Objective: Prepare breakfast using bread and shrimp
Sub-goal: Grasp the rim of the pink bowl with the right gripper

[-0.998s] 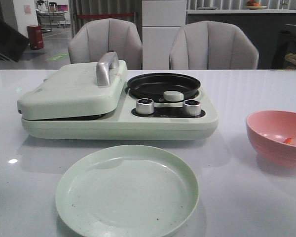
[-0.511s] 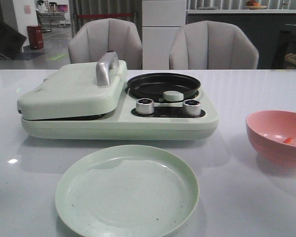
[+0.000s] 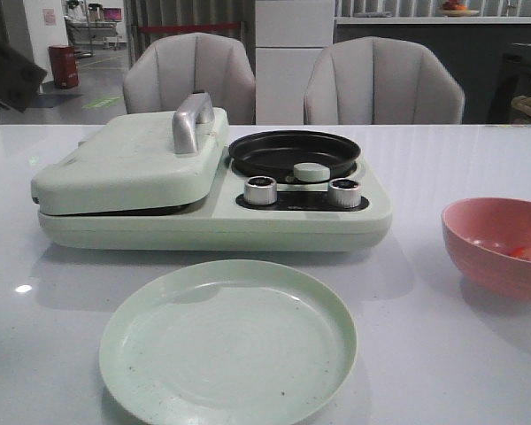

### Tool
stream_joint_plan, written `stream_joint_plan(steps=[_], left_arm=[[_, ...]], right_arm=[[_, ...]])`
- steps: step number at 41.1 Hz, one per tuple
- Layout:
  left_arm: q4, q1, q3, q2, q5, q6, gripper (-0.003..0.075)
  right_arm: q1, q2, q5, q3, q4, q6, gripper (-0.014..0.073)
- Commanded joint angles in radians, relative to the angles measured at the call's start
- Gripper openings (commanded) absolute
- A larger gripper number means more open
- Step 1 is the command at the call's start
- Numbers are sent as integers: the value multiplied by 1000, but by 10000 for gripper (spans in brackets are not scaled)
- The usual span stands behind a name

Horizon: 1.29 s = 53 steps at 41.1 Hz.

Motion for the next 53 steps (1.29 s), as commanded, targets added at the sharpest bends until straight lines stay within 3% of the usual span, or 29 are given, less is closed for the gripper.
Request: stream_joint_plan(steps=[1,19,33,45,53], left_arm=[[-21,-7,-30,-13,-62,-9,101],[-21,-7,-30,-13,-62,-9,101],[-21,-7,-30,-13,-62,-9,101],[-21,-7,-30,-13,-62,-9,101],[-21,-7,-30,-13,-62,-9,101]], right_arm=[[-32,48,-76,-49,1,0,514],[-28,276,-246,-84,43,-1,507],[-28,278,-257,-84,43,-1,179],[-28,260,-258,-84,41,-3,43],[-16,165,-265,-118,41,-35,41]])
